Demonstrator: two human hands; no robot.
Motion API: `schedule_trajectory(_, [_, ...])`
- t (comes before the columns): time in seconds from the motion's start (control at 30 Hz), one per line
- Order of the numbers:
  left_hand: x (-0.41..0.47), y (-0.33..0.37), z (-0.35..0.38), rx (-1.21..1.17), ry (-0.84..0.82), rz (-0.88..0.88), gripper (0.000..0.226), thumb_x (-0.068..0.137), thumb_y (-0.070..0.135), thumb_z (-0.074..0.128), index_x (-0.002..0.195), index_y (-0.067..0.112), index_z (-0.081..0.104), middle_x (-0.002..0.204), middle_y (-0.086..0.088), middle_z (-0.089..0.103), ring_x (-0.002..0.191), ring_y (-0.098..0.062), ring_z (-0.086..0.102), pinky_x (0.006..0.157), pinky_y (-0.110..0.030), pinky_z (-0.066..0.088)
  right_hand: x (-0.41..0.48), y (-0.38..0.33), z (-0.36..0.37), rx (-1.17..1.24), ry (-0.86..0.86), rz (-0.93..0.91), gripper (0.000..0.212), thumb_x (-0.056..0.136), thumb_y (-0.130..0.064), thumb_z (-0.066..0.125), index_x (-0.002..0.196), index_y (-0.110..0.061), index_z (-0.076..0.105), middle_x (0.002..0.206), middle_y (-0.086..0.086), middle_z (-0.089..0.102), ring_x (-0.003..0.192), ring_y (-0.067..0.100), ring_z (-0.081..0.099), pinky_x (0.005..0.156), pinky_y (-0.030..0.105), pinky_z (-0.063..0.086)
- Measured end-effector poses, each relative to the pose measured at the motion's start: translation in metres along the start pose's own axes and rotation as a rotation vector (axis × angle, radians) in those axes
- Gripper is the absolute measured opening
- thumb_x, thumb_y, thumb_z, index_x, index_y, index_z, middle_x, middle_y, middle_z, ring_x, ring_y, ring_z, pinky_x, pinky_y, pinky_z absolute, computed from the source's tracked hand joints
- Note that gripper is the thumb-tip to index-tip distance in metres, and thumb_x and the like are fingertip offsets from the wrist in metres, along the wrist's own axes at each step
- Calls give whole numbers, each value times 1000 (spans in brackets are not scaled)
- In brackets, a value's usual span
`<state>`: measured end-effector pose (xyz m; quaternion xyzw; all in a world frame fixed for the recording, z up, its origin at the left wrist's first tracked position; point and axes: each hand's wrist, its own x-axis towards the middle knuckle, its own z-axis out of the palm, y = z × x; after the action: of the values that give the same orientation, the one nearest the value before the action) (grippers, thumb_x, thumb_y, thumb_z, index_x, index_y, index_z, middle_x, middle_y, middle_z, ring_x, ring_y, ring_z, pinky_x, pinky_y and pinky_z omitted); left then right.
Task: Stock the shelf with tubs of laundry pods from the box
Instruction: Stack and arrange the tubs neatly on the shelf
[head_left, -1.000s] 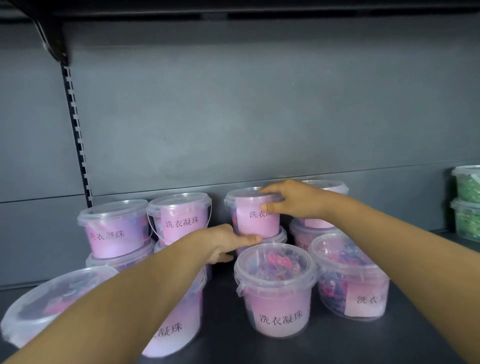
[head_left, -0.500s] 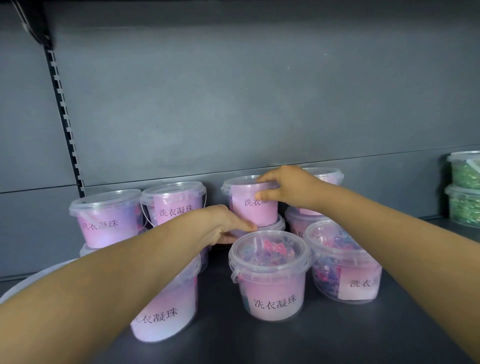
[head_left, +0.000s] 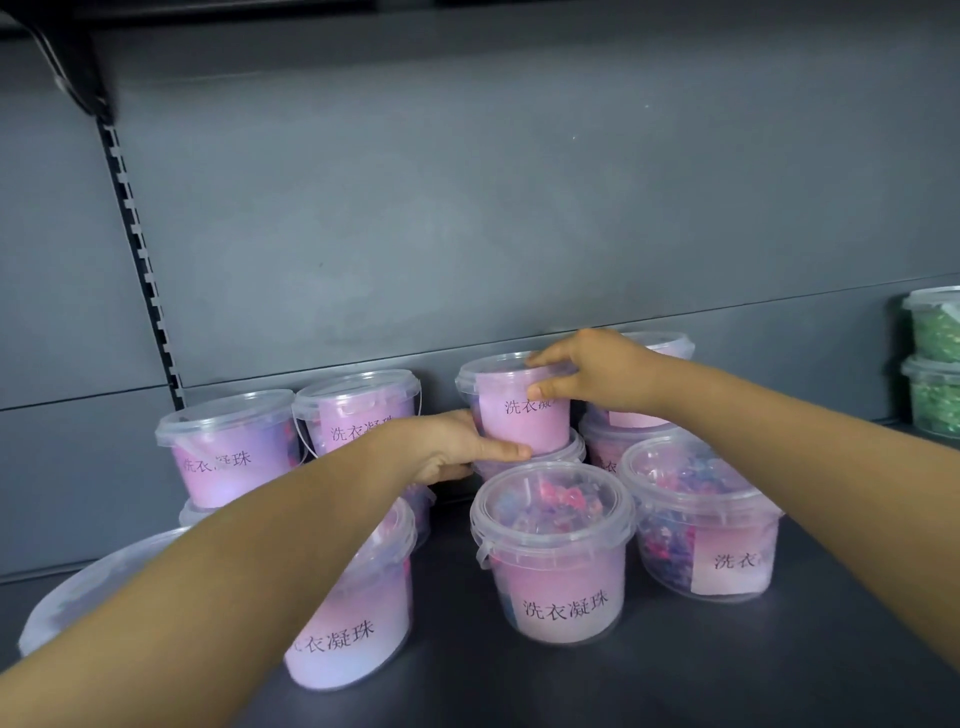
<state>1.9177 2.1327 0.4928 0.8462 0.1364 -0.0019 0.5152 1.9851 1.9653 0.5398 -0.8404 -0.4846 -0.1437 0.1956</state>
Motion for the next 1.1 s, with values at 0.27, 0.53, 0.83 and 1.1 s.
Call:
schedule_trajectory(0.27, [5, -7, 3, 15, 29, 99, 56, 76, 17, 76, 123, 27, 46, 126, 0, 60, 117, -15, 57, 95, -33, 50, -1, 2, 7, -1, 60, -12, 49, 88, -36, 60, 132, -15, 54, 137, 2, 55, 125, 19, 49, 99, 22, 33])
schedule_trajectory(0.53, [13, -11, 5, 120, 205, 58, 113, 27, 56, 81, 128, 23, 43, 122, 4, 60, 109, -15, 61, 89, -39, 55, 0, 4, 9, 15, 74, -11, 50, 87, -38, 62, 131, -16, 54, 136, 2, 55, 124, 18, 51, 96, 21, 34])
schedule_trajectory(0.83, [7, 0, 12, 76, 257, -42, 56, 72, 28, 79, 121, 15, 54, 109, 1, 61, 99, -14, 57, 73, -24, 50, 2, 5, 11, 197, 39, -10, 46, 87, -28, 63, 131, -14, 55, 134, 1, 56, 119, 13, 53, 83, 9, 32])
schedule_trajectory(1.1, [-2, -3, -3, 13, 381, 67, 80, 68, 45, 78, 129, 16, 34, 118, 5, 49, 105, -16, 49, 77, -29, 46, -8, 3, 18, 184, 217, 48, 50, 84, -28, 68, 129, -9, 53, 124, 8, 59, 102, 20, 54, 70, 13, 29])
